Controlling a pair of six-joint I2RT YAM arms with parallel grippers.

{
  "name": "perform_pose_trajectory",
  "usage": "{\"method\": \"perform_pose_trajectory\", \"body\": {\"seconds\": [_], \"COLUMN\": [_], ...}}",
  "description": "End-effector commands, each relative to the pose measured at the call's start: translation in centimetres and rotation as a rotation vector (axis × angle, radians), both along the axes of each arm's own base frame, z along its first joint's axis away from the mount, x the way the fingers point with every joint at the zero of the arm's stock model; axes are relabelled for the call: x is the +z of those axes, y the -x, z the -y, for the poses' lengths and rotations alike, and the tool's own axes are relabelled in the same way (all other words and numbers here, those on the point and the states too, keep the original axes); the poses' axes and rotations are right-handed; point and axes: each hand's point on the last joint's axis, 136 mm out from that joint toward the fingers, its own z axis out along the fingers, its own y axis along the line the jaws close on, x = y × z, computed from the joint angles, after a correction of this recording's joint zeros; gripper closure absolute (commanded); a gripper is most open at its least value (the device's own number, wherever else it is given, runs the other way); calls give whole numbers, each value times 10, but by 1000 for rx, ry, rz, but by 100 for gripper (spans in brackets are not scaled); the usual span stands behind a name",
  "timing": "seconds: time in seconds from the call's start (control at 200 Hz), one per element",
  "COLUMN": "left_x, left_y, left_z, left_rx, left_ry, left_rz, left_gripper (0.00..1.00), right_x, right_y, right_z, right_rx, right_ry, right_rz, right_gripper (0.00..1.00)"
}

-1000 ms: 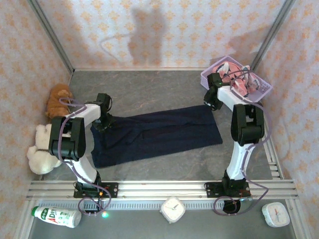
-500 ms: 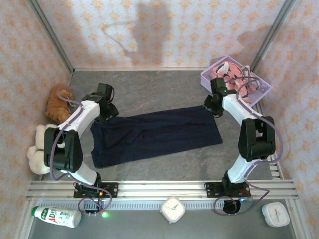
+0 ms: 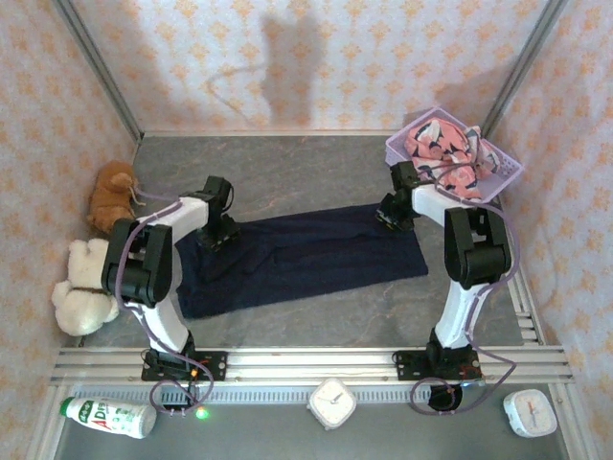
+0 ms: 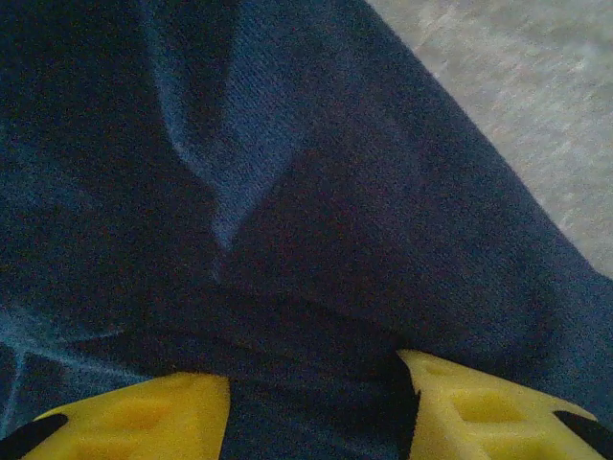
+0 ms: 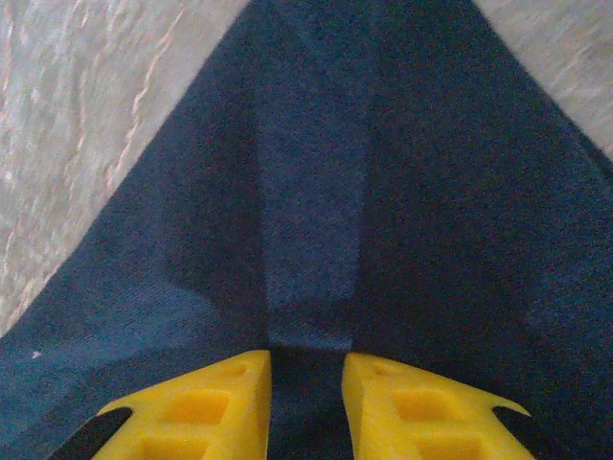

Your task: Fold and stack the mixed laundry pile

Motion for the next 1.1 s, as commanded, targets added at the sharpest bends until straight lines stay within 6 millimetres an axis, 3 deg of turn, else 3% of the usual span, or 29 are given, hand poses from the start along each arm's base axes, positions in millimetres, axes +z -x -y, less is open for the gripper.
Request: {"method": "perform_pose_trajectory", "body": {"seconds": [0.0, 0.115, 0.27, 0.385, 0.52, 0.671, 0.786, 0.861, 1.031, 1.096], "left_x": [-12, -3, 46, 86, 106, 105, 91, 78, 52, 44], "left_y": [-16, -47, -73, -63, -30, 6, 22, 26, 24, 21], "left_z": [-8, -4, 0, 5, 22, 44, 61, 69, 78, 78], "left_rx": [-52, -90, -164, -261, -344, -380, -413, -448, -547, -560], "left_ry": [-70, -71, -81, -103, -90, -63, -48, -58, -114, -128], "left_rz": [-29, -19, 74, 122, 148, 165, 170, 144, 82, 64], "left_gripper": [52, 51, 41, 36, 36, 40, 45, 48, 48, 48], "right_x": [-13, 5, 44, 66, 78, 84, 84, 82, 83, 84], "right_y": [-1, -13, -21, -14, 3, 22, 33, 39, 48, 50], "right_z": [28, 17, 0, -2, -3, -3, -8, -12, -18, -19], "right_rx": [-46, -5, 56, 70, 84, 89, 91, 96, 103, 98], "right_ry": [74, 18, -21, -20, -32, -43, -69, -83, -91, -92], "right_rz": [-26, 30, 106, 132, 122, 112, 100, 91, 99, 102], "right_gripper": [71, 68, 53, 47, 47, 46, 44, 41, 18, 15]}}
